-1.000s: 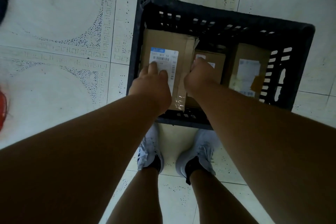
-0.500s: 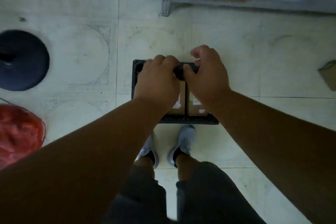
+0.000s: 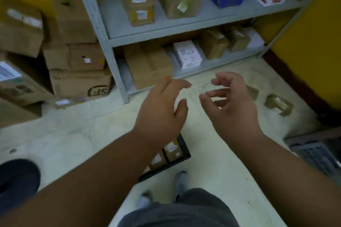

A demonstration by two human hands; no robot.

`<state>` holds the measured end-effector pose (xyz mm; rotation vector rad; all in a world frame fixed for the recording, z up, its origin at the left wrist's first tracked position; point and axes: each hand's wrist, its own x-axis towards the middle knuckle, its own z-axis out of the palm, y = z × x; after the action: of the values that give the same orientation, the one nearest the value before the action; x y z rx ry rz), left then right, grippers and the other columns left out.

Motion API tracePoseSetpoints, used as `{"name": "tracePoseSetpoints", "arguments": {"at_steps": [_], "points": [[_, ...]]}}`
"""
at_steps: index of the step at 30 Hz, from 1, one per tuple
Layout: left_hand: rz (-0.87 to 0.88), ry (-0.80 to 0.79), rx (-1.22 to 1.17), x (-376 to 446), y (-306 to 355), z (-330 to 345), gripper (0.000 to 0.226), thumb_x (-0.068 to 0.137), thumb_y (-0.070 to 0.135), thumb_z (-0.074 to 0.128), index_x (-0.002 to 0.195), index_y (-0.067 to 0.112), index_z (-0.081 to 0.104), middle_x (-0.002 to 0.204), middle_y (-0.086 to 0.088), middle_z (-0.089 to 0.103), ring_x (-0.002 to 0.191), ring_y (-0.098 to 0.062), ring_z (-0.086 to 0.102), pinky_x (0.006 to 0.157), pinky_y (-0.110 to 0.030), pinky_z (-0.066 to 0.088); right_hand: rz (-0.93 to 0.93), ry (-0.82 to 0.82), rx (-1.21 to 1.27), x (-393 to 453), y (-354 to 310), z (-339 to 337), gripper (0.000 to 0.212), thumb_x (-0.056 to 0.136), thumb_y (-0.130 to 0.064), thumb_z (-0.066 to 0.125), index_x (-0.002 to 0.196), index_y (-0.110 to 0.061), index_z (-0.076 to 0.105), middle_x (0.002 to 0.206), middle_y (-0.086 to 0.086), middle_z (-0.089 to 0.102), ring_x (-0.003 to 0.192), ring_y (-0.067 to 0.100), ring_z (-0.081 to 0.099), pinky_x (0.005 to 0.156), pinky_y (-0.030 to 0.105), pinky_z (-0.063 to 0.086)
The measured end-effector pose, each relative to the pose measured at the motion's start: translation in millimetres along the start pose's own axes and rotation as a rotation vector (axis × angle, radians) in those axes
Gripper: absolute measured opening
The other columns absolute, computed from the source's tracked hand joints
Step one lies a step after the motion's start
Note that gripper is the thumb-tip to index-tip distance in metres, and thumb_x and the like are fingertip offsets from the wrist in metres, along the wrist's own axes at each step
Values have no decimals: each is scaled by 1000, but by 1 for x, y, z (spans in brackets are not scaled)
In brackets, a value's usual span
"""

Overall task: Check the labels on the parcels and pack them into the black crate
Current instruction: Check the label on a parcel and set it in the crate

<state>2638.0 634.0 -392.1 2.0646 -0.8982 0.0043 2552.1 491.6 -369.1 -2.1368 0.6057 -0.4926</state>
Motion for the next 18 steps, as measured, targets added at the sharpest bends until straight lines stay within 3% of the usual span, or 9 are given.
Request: {"name": "tracePoseSetpoints", "arguments": {"at_steps": [4, 10, 14, 18], "points": [[81, -108, -22, 16, 47, 16, 35, 94, 21, 56, 127, 31, 55, 115, 17, 51, 99, 2, 51, 79, -5, 38, 56, 142, -23, -22, 16, -52, 57, 85, -29, 75, 131, -36, 42, 123, -17, 48, 98, -5, 58, 72, 8, 50], [192, -218, -69, 43, 108, 93, 37, 94, 25, 57, 130, 33, 52, 121, 15, 53, 101, 3, 50, 82, -5, 39, 159, 274, -31, -27, 68, -132, 64, 83, -33, 76, 136, -38, 41, 129, -14, 48, 101, -3, 57, 79, 21, 55], [195, -281, -152, 69, 164, 181, 37, 94, 25, 59, 129, 33, 51, 121, 16, 51, 101, 0, 53, 85, -15, 45, 212, 343, -124, -21, 113, -208, 71, 82, -36, 77, 141, -34, 39, 128, -12, 50, 103, -1, 56, 82, 21, 52], [201, -379, -218, 94, 227, 270, 38, 94, 27, 61, 129, 36, 48, 119, 20, 49, 100, 4, 53, 82, -13, 46, 292, 373, -208, -15, 162, -294, 76, 82, -39, 77, 144, -34, 35, 129, -10, 49, 104, 3, 54, 90, 29, 53]]}}
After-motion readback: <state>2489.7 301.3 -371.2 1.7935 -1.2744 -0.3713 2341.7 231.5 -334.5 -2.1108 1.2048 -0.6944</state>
